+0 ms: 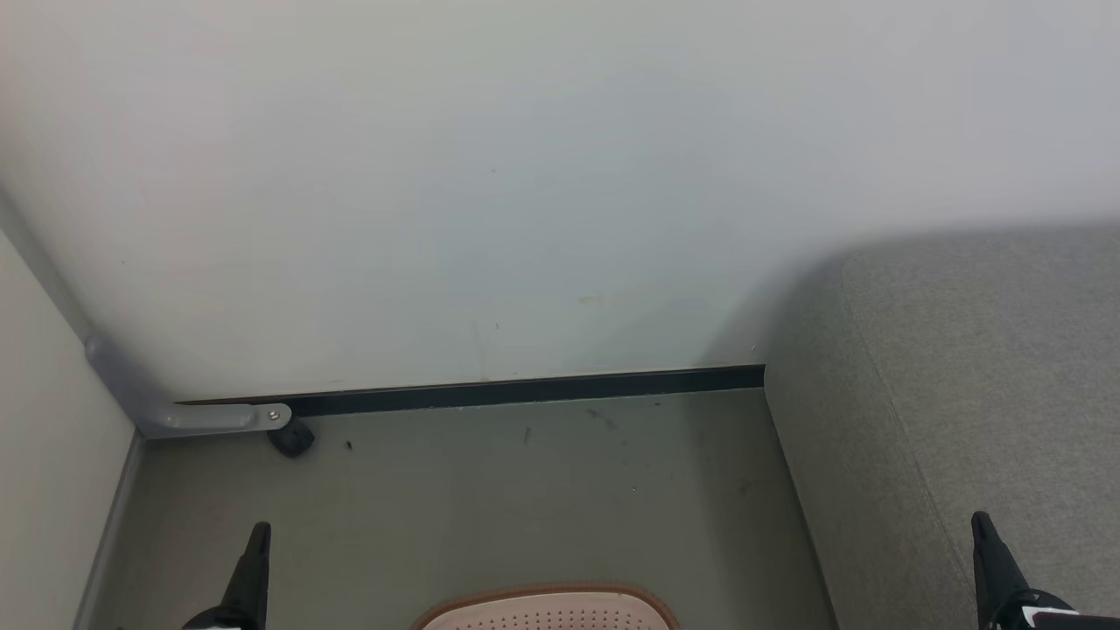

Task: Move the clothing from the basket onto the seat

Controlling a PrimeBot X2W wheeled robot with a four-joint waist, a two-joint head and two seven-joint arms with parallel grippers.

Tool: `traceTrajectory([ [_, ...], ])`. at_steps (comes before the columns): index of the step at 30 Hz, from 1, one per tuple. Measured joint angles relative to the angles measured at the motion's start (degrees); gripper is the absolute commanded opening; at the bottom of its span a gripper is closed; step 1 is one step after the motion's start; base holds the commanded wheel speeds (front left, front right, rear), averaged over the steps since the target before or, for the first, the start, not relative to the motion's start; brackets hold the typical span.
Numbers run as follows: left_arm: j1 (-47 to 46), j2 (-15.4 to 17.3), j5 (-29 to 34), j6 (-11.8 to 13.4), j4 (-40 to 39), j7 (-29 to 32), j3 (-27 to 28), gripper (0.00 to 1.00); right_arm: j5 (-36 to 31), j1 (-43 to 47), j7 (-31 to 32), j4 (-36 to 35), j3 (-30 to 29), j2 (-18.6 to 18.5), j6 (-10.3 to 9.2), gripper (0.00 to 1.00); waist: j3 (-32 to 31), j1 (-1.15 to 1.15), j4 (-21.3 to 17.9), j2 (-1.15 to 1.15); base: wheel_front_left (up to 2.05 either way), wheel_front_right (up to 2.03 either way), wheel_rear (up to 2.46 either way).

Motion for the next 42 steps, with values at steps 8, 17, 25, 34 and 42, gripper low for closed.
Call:
traceTrajectory([
  [8,0.00,0.00,0.00,0.00,0.00,0.00,0.00,0.00,0.00,0.00,0.00,0.00,0.00,0.00,0.00,0.00,0.00,0.00,0.00,0.00,0.00,0.00,0.00],
  [17,0.00,0.00,0.00,0.00,0.00,0.00,0.00,0.00,0.00,0.00,0.00,0.00,0.00,0.00,0.00,0.00,0.00,0.00,0.00,0.00,0.00,0.00,0.00],
  [25,0.00,0.00,0.00,0.00,0.00,0.00,0.00,0.00,0.01,0.00,0.00,0.00,0.00,0.00,0.00,0.00,0.00,0.00,0.00,0.00,0.00,0.00,0.00],
  [34,0.00,0.00,0.00,0.00,0.00,0.00,0.00,0.00,0.00,0.00,0.00,0.00,0.00,0.00,0.00,0.00,0.00,0.00,0.00,0.00,0.00,0.00,0.00],
  [42,0.00,0.00,0.00,0.00,0.00,0.00,0.00,0.00,0.00,0.00,0.00,0.00,0.00,0.00,0.00,0.00,0.00,0.00,0.00,0.00,0.00,0.00,0.00],
])
